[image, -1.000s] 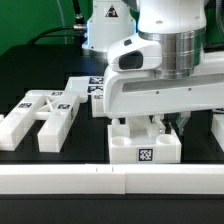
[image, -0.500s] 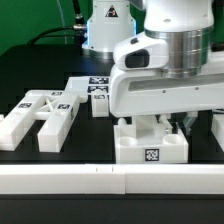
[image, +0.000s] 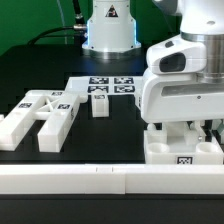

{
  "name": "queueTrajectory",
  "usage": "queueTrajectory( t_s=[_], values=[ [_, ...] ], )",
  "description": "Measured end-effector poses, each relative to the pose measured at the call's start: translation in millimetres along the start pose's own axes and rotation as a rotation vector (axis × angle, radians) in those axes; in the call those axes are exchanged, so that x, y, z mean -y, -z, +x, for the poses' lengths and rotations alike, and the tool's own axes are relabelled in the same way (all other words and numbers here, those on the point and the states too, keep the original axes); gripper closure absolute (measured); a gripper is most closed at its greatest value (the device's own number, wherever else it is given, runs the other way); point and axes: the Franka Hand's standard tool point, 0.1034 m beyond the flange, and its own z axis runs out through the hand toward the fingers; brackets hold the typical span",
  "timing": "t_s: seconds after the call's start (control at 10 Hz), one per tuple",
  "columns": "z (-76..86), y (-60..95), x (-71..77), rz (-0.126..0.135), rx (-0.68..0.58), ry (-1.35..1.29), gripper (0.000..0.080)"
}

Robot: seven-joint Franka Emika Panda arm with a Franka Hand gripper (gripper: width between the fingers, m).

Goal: Assemble chair

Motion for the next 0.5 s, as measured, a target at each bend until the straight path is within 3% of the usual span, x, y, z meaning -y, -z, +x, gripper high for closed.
queueTrajectory(
  t_s=[0.5],
  values=[
    [14.7,3.7,-0.3,0.002,-0.017,0.018,0.0764]
  ],
)
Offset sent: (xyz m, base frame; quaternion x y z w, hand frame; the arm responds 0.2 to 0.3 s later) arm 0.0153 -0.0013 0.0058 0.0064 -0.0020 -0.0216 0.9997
